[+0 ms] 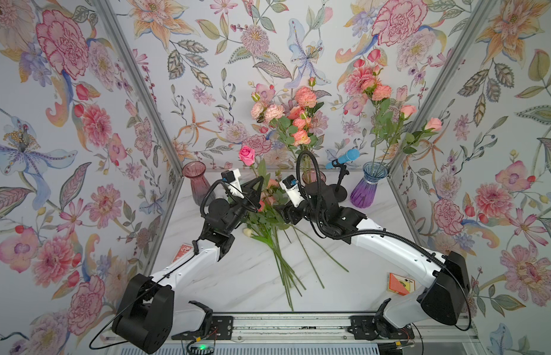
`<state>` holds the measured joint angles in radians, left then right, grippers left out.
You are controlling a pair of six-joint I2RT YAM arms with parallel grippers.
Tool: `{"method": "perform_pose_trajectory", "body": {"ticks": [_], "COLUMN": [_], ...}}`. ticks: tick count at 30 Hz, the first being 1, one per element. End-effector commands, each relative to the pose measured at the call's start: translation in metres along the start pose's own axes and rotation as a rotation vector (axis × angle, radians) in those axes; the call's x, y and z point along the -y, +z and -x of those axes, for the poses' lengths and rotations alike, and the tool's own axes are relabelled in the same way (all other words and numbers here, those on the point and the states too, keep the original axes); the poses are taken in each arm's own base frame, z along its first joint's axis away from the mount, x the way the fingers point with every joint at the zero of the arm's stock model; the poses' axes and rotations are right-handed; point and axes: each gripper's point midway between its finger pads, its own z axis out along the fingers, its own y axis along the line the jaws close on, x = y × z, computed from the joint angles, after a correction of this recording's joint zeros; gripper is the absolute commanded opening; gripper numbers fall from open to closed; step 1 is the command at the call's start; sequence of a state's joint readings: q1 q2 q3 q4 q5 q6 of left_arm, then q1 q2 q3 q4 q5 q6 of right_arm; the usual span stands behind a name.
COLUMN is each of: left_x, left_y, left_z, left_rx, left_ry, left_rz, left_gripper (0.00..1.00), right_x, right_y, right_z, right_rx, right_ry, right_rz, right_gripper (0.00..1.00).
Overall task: Place the pink flowers into the vase
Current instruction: Place the flower in the vase.
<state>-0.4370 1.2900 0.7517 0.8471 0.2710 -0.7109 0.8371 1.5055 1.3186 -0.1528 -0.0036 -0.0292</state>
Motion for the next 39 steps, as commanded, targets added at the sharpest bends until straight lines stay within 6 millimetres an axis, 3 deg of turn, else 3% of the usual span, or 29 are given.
{"method": "perform_pose_trajectory", "body": {"ticks": [1,6,15,18,21,23,24,28,33,37,39], "left_x": [0.012,0.019,0.022,0.022,0.021,0.02,0.02,0.017,0.011,0.01,0.01], "left_y": [0.002,0.001,-0.003,-0.003,-0.004,-0.004,-0.004,-0.006,-0.012,-0.015,-0.015], "left_z": [0.013,0.014,0.016,0.015,0.013,0.011,0.011,0.009,0.009,0.008,0.008], "left_rx": [0.031,0.034,0.041,0.04,0.036,0.033,0.032,0.024,0.021,0.012,0.01], "left_ry": [0.034,0.03,0.025,0.023,0.021,0.022,0.022,0.024,0.04,0.052,0.057], "left_rz": [-0.016,-0.027,-0.029,-0.029,-0.027,-0.026,-0.025,-0.008,0.029,0.038,0.039], "left_gripper": [0.0,0.0,0.0,0.0,0.0,0.02,0.07,0.47,0.72,0.98,1.0], "right_x": [-0.011,-0.017,-0.018,-0.018,-0.015,-0.011,-0.009,0.011,0.049,0.091,0.123], "right_y": [0.006,0.02,0.039,0.041,0.04,0.037,0.036,0.026,-0.002,-0.042,-0.069], "right_z": [0.023,0.029,0.029,0.03,0.033,0.036,0.037,0.041,0.048,0.065,0.076], "right_rx": [0.051,0.05,0.038,0.043,0.053,0.06,0.063,0.079,0.113,0.162,0.198], "right_ry": [-0.006,-0.006,0.01,0.017,0.021,0.023,0.025,0.045,0.063,0.063,0.064], "right_rz": [0.044,0.068,0.074,0.072,0.057,0.041,0.034,-0.014,-0.092,-0.191,-0.276], "right_gripper": [0.7,0.64,0.4,0.29,0.12,0.08,0.07,0.03,0.03,0.03,0.04]}}
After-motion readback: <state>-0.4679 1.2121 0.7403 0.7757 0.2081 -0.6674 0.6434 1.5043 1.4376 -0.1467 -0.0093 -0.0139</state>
